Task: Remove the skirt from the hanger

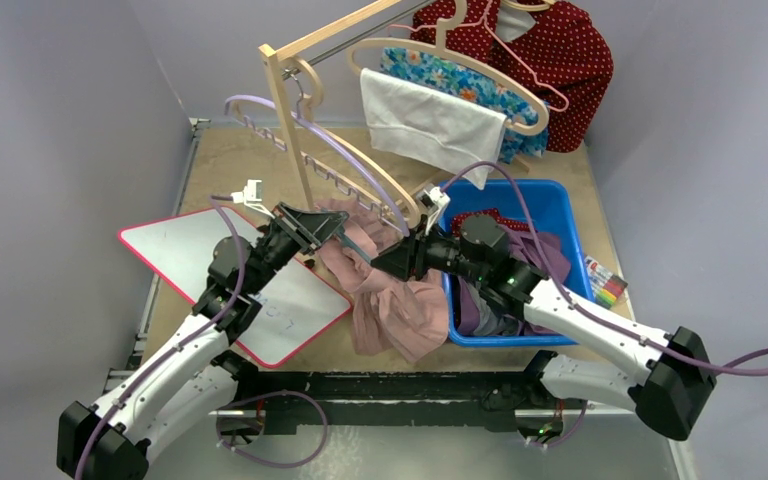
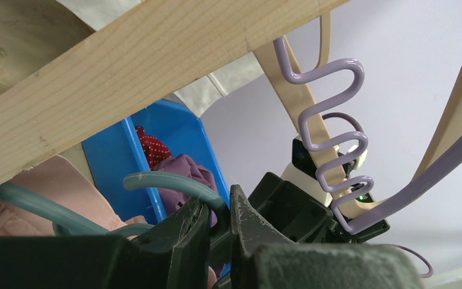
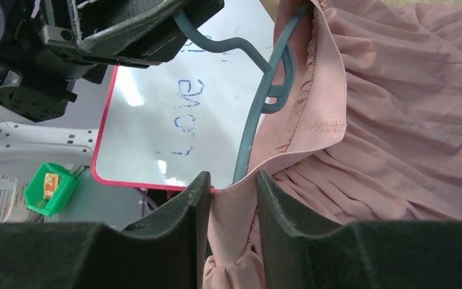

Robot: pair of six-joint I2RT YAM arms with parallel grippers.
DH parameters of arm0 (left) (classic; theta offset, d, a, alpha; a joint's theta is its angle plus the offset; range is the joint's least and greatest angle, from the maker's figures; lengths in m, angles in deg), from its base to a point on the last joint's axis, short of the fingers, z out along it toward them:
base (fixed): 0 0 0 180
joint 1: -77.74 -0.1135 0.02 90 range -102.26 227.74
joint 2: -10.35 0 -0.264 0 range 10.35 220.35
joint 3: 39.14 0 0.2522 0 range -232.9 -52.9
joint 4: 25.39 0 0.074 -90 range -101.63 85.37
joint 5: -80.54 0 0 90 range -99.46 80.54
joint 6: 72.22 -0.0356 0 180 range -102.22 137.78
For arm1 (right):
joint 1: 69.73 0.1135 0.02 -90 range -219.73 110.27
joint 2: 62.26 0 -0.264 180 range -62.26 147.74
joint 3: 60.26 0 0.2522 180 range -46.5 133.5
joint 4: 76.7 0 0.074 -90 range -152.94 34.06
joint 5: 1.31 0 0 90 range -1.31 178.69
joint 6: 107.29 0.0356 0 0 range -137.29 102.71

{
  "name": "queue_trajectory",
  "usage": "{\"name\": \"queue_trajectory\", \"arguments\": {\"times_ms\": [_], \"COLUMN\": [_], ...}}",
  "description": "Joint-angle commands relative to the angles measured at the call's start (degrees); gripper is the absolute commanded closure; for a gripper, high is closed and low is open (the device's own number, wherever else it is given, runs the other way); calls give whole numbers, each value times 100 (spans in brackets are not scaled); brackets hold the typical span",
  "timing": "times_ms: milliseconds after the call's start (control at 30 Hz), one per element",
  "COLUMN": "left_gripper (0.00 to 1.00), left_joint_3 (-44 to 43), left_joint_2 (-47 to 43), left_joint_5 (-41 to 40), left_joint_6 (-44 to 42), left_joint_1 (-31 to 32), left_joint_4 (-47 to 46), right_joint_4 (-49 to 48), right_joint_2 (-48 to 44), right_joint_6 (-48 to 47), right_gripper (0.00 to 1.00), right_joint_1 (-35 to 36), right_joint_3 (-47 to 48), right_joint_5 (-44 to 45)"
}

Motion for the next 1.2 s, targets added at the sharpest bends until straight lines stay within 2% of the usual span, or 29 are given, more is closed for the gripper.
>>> {"name": "queue_trajectory", "arguments": {"times_ms": [0,167,200,333,533,767,1167], "left_gripper": [100,100,100,100,100,100,100], "left_joint_3": [-323,-318,-328,-287,-296,-372,-237], "left_joint_2": [-83,-142,-131,-220,-391,-544,-503], "left_joint_5": [22,-90,-101,-492,-970,-1162,-1164], "left_joint_6": [-78,-122,-124,-108,-190,-234,308], "left_joint_1": [-34,-36,-34,-34,-34,-34,-34], "left_joint_4": [-476,-324,-334,-341,-529,-514,-912], "right_joint_4": [-440,-603,-584,-197,554,2058,2666], "right_joint_2": [8,-223,-246,-265,-624,-1647,-2531], "right_joint_6": [49,180,180,15,-238,-243,467], "right_gripper": [71,97,100,100,100,100,100], "right_joint_1": [9,11,14,15,15,15,15], "right_joint_3": [164,-84,-96,-37,-249,-512,-933], "right_joint_5": [-109,-74,-116,-187,-1235,-596,-119]}}
